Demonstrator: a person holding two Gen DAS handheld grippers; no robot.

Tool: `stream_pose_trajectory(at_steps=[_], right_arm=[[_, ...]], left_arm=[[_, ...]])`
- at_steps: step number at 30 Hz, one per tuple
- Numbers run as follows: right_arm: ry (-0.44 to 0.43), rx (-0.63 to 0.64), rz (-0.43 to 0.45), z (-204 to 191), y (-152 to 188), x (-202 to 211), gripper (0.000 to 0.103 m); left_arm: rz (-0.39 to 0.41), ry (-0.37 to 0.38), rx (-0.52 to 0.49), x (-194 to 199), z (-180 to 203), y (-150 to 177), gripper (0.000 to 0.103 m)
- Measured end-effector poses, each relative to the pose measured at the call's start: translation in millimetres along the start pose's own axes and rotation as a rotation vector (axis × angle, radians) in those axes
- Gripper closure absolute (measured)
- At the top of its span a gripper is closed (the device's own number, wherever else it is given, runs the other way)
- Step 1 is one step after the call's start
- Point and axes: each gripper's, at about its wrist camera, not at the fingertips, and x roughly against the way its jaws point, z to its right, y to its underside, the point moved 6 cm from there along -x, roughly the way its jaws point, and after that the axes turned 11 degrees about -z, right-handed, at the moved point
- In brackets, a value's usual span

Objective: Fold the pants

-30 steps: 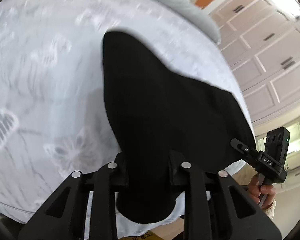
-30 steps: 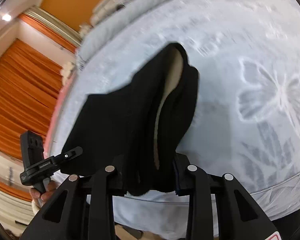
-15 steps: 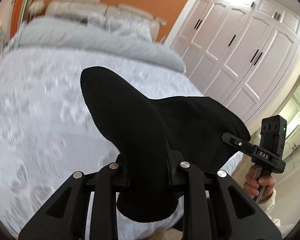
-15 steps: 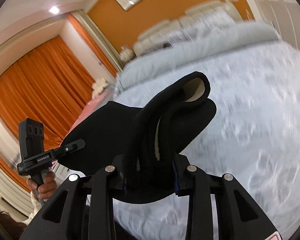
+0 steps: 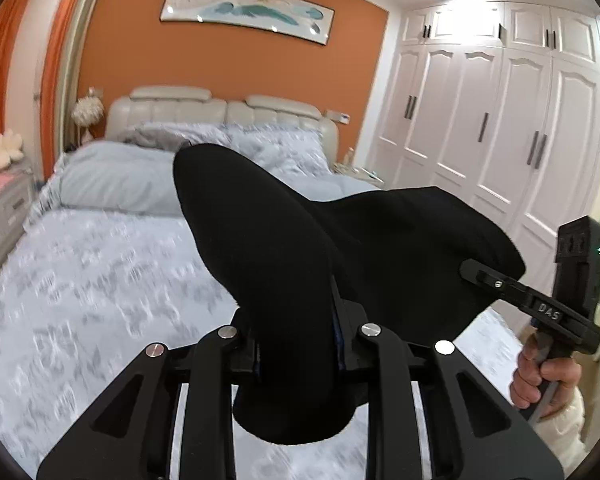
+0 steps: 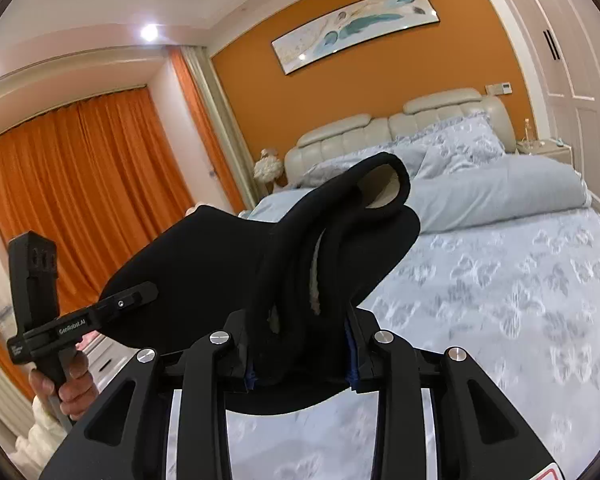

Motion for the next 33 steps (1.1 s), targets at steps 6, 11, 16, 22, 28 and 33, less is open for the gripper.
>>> stream_pose_trajectory(at_steps=[6,11,16,22,28,33], right_arm=[[0.003,-0.049,0.016,51,-27,-70,0.072],[0.010,-0.109,-0.044,109,-11,-154,0.072],[0.029,-0.200,-0.154,163,32,-231,0.072],[0.059,-0.234,-0.339,201,128,-286,0.070],[0.131,-0.317,-0.360,226,157,-279,0.037],[0.349,-0.318,-0.303,211,138,-192,0.022]], left_arm=[[0.033,-0.078,-0.032,-69,-23,-30,0.079],[-0.010,-0.112,-0.004,-159,-65,-22,0.079],[-0.128,-0.123,0.066,-261,-117,28,0.079],[-0.317,-0.081,0.132,-325,-155,118,0.076],[-0.364,-0.271,0.158,-332,-176,159,0.012],[-0.353,-0.417,0.109,-257,-167,160,0.006]])
